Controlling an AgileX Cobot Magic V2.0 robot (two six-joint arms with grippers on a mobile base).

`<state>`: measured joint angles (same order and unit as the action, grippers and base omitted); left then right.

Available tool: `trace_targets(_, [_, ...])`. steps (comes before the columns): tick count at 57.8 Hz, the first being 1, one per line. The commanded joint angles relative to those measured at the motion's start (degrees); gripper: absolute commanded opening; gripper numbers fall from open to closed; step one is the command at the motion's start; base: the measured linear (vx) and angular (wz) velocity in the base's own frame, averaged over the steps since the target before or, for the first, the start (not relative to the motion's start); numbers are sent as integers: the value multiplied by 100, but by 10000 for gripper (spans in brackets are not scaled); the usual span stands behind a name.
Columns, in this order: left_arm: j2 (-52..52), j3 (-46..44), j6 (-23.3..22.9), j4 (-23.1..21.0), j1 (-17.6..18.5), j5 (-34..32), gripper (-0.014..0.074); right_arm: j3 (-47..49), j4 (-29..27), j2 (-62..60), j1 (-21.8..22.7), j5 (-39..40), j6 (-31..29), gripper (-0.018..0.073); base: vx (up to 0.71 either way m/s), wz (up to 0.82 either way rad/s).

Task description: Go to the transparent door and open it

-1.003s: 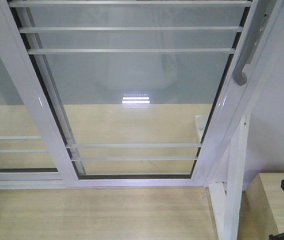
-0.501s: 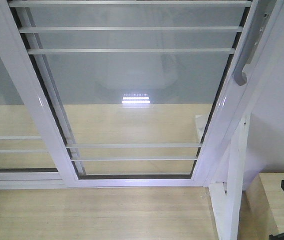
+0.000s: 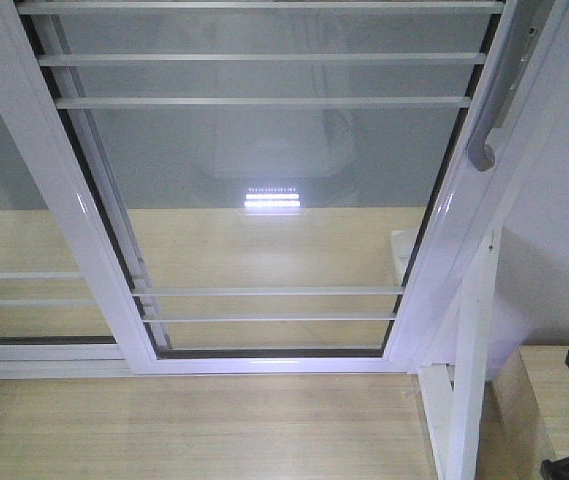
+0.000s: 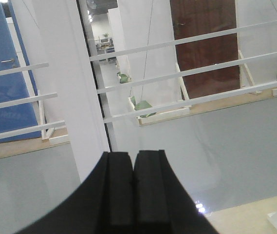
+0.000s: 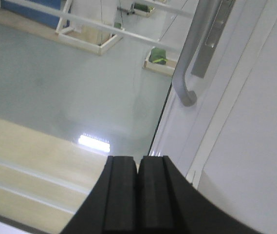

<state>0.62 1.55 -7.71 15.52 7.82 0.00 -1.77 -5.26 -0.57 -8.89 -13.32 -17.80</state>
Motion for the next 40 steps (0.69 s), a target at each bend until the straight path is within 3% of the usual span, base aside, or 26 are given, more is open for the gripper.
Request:
trace_targets(1, [18, 128, -32, -10, 13, -543, 4, -72, -397, 24, 12, 925, 69, -1, 0, 0])
trace_targets(10, [18, 128, -42, -10, 13, -617, 4, -72, -1618, 24, 12, 1625, 434, -1, 0, 0])
trace_targets(13, [18, 128, -42, -24, 13, -723, 4, -72, -1793, 24, 12, 1861, 421, -1, 0, 0])
trace_targets(22, [18, 128, -338, -470, 13, -1402, 4, 22, -1819, 24, 12, 2037, 386, -1, 0, 0])
trace_targets(27, [18, 76, -318, -502, 13, -1612, 4, 184, -1798, 24, 12, 2019, 223, -1, 0, 0])
trace_targets(40, [-567, -865, -323, -617, 13, -828, 4, 1185, -1813, 624, 12, 1853, -447, -1, 0, 0])
